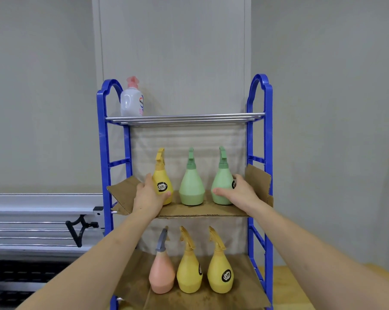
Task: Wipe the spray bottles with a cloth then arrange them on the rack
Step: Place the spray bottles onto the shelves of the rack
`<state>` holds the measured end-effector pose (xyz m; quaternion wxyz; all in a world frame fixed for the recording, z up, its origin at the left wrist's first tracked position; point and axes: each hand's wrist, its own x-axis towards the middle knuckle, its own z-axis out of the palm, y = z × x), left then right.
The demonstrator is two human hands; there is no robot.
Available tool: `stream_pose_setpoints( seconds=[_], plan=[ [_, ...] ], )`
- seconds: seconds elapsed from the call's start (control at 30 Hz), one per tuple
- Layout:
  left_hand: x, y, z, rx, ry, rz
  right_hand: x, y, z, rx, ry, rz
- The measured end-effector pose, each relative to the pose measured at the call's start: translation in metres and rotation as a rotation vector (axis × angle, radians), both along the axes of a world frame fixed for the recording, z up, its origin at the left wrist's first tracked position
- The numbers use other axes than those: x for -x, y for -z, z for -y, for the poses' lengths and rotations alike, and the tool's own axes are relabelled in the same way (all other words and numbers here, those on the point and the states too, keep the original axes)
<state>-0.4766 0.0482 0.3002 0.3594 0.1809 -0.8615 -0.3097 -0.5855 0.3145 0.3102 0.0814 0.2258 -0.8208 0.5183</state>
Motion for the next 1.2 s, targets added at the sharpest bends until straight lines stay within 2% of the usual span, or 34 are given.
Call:
stream_pose_setpoints(
  seconds=[0.13, 0.33, 0.43, 0.5, 0.67, 0.8, 1.0, 1.2],
  plan=[
    [-0.022, 0.002, -0.018, 0.044, 0.008, -0.111, -0.016, -0.001, -0.004, -0.005, 0.117, -0.154],
    [-0.065, 0.027, -0.051, 0.193, 0.041, -0.377, -0.065, 0.030, -0.014, 0.004, 0.146, -0.547],
    [-0.083, 0.058, -0.071, 0.184, 0.093, -0.363, -0.092, 0.062, -0.019, 0.008, 0.152, -0.733],
    [-0.091, 0.083, -0.081, 0.168, 0.118, -0.312, -0.106, 0.086, -0.023, 0.001, 0.144, -0.780],
    [-0.088, 0.145, -0.087, 0.141, 0.128, -0.090, -0.115, 0.144, -0.028, -0.103, 0.089, -0.661],
    [-0.073, 0.177, -0.082, 0.119, 0.093, 0.009, -0.101, 0.179, -0.025, -0.186, 0.095, -0.521],
    [-0.044, 0.191, -0.080, 0.134, 0.052, 0.157, -0.071, 0.214, -0.018, -0.301, 0.137, -0.350],
    [-0.012, 0.210, -0.087, 0.032, 0.084, 0.281, -0.036, 0.234, -0.003, -0.355, 0.066, -0.121]
  ],
)
